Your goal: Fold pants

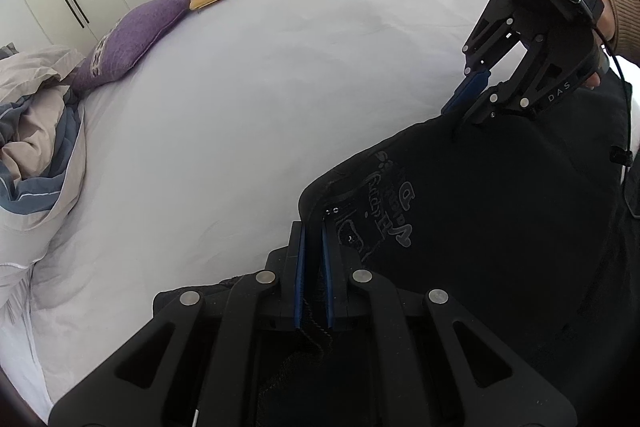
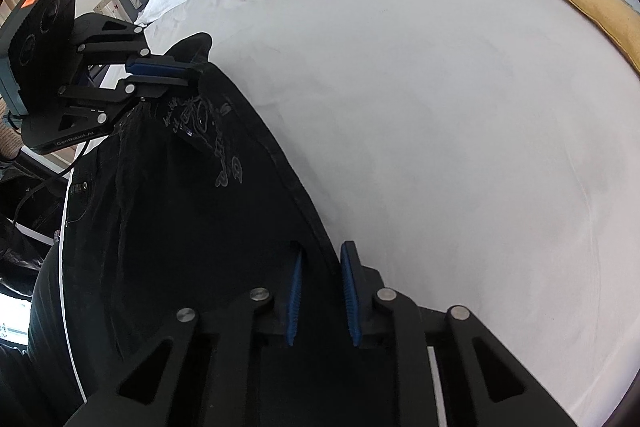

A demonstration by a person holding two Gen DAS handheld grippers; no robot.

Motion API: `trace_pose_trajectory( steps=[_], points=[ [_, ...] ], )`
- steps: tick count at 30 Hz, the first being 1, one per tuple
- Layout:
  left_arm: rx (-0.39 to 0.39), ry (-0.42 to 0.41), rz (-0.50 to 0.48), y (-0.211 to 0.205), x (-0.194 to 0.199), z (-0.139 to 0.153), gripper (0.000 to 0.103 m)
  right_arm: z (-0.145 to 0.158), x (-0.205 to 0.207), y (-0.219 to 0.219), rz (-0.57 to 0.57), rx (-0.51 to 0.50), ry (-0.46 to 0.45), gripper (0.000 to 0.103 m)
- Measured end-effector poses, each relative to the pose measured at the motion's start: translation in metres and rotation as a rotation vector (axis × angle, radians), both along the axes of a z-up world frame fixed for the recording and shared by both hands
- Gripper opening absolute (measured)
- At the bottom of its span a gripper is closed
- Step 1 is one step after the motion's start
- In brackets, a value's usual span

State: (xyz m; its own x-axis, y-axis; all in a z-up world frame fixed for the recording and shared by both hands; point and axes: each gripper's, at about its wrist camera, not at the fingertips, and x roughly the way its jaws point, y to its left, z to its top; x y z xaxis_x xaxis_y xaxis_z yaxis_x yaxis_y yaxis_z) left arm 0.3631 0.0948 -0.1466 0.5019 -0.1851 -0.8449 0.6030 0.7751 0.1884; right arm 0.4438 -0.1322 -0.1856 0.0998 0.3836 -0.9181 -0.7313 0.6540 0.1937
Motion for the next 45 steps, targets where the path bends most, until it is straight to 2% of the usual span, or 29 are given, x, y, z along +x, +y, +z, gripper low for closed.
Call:
trace_pose_trajectory(
  steps=[2,6,13,22,26,36,45],
  points=[
    [-0.001,0.000,0.002,-0.001,0.002,-0.001,0.007,0.003,-0.002,-0.003,-0.001,-0.006,-0.004,0.010],
    [-0.011,-0.003,0.011,-0.002,0.005,-0.001,0.007,0.008,-0.005,0.001,-0.002,-0.017,-0.029,0.005],
    [-0.024,-0.016,0.016,0.002,-0.004,0.008,0.006,0.028,-0.032,0.009,-0.016,-0.019,-0.126,0.004],
    [-0.033,-0.024,-0.004,-0.002,-0.037,0.021,0.006,0.039,-0.085,0.027,0.060,-0.077,-0.239,0.004],
    [-0.060,-0.019,-0.006,0.002,-0.063,0.024,0.006,0.041,-0.113,0.030,0.070,-0.071,-0.245,0.004],
    [-0.042,0.001,-0.044,0.007,-0.162,0.016,0.006,0.042,-0.191,0.047,0.080,-0.100,-0.291,0.004],
    [0.003,-0.013,-0.070,0.021,-0.244,0.007,0.006,0.014,-0.267,0.081,0.273,-0.301,-0.368,0.004]
  ],
)
